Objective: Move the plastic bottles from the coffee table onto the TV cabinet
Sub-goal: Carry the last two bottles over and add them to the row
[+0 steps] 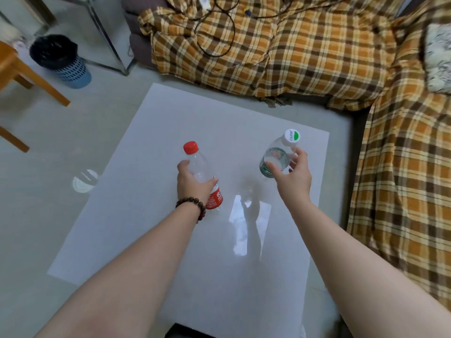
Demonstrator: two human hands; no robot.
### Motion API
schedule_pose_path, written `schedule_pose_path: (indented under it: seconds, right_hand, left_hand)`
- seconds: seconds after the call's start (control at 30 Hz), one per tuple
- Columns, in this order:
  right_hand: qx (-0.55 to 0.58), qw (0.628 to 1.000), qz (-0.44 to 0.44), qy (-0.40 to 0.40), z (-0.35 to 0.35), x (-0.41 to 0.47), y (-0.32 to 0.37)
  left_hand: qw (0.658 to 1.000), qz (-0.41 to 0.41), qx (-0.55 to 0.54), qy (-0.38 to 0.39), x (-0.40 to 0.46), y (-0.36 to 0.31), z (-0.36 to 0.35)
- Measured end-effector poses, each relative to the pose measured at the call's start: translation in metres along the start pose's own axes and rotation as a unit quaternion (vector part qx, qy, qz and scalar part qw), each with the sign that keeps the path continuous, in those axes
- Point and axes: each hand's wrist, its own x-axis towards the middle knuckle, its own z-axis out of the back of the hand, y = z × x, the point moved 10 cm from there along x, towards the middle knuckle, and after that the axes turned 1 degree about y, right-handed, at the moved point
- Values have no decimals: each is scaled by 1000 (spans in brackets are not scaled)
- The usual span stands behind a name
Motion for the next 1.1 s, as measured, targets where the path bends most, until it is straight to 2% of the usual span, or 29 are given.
schedule_pose_path:
  seconds: [0.27,0.57,0.83,0.97,1.1]
  right_hand:
    - [20,999,17,-48,43,-112,27]
    - [61,978,-53,-194,124,-248,-51]
    - [89,916,-138,-365,191,-413,-136]
    - [96,871,-175,-448,198,-515,-174]
    - [98,817,-220,-524,176,-640,-211]
  left_hand:
    - [993,-101,34,59,-69,-22,47]
    - [951,-195,104,217,-167,-24,-26]
    - [858,-285,174,391,-310,14,-93]
    - [798,-330,211,458,-383,54,-101]
    - [722,-372,257,523,-461,128,-88]
